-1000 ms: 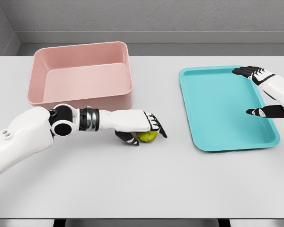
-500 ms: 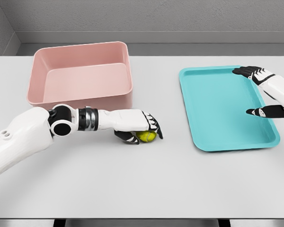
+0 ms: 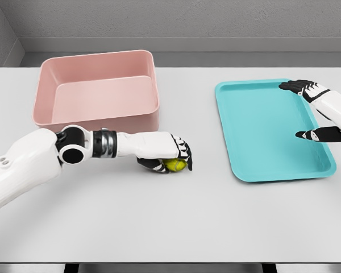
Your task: Put the tennis from the blue tray into the pink basket with both arms
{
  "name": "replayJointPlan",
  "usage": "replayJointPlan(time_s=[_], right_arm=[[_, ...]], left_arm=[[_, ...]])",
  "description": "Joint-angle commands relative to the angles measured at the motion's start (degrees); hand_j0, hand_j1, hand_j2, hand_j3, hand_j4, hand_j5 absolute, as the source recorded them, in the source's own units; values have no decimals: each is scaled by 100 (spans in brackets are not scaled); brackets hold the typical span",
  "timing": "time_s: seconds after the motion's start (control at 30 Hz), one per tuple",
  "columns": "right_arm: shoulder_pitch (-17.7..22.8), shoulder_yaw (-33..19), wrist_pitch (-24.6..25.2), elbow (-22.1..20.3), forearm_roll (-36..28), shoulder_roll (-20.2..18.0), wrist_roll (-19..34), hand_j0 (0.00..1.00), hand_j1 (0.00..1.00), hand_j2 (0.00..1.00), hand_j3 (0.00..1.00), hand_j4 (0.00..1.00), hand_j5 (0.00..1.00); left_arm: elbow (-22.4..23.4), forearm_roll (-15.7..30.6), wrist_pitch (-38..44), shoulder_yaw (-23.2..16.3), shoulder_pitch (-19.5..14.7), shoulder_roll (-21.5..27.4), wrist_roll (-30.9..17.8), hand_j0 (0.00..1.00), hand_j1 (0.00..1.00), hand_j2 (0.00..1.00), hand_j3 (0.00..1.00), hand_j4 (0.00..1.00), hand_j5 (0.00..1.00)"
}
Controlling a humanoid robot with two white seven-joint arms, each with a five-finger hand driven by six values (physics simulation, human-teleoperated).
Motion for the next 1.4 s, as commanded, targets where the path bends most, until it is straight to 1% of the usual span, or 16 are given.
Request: replayJointPlan(time_s=[0.0,0.2,0.33,0.47,0.53,0.63,0.8,0.83,0.9,1.0,1.07,1.2,1.3,1.37], right_arm=[[0,-1,14,-5,-44,-5,-3,100,100,100,100,100,100],[0,-27,14,-5,-44,-5,-3,100,100,100,100,100,100],[0,-27,14,-14,-44,-5,-3,100,100,100,100,100,100],[9,-27,14,-14,-44,-14,-3,100,100,100,100,100,100],[9,-36,14,-14,-44,-14,-3,100,100,100,100,100,100],[9,-36,14,-5,-44,-14,-3,100,100,100,100,100,100],[9,-36,14,-5,-44,-14,-3,100,100,100,100,100,100],[9,-36,14,4,-44,-14,-3,100,100,100,100,100,100],[9,-36,14,4,-44,-14,-3,100,100,100,100,100,100],[9,-27,14,-5,-44,-14,-3,100,100,100,100,100,100],[9,-36,14,-5,-44,-5,-3,100,100,100,100,100,100],[9,-36,14,-5,-44,-14,-3,100,100,100,100,100,100],[9,-36,14,4,-44,-14,-3,100,100,100,100,100,100],[9,-36,14,4,-44,-5,-3,100,100,100,100,100,100]], left_arm=[[-103,64,7,12,0,45,1,64,64,64,64,64,64],[-481,64,7,91,-35,168,1,64,64,64,64,64,64],[-604,64,7,205,-44,300,1,64,64,64,64,64,64],[-622,64,7,222,-185,405,1,64,64,64,64,64,64],[-736,64,7,337,-220,502,1,64,64,64,64,64,64],[-771,64,7,389,-299,563,1,64,64,64,64,64,64],[-921,73,7,600,-325,783,1,64,64,64,64,64,64],[-921,143,7,644,-351,792,1,64,64,64,64,64,64],[-921,161,7,671,-378,871,1,64,64,64,64,64,64],[-912,161,7,829,-413,968,1,64,64,64,64,64,64],[-903,205,7,847,-475,1003,1,64,64,64,64,64,64],[-894,205,7,934,-483,1091,-16,64,64,64,64,64,64],[-815,196,7,1101,-483,1152,-16,64,64,64,64,64,64],[-508,240,7,1224,-483,1152,-16,64,64,64,64,64,64]])
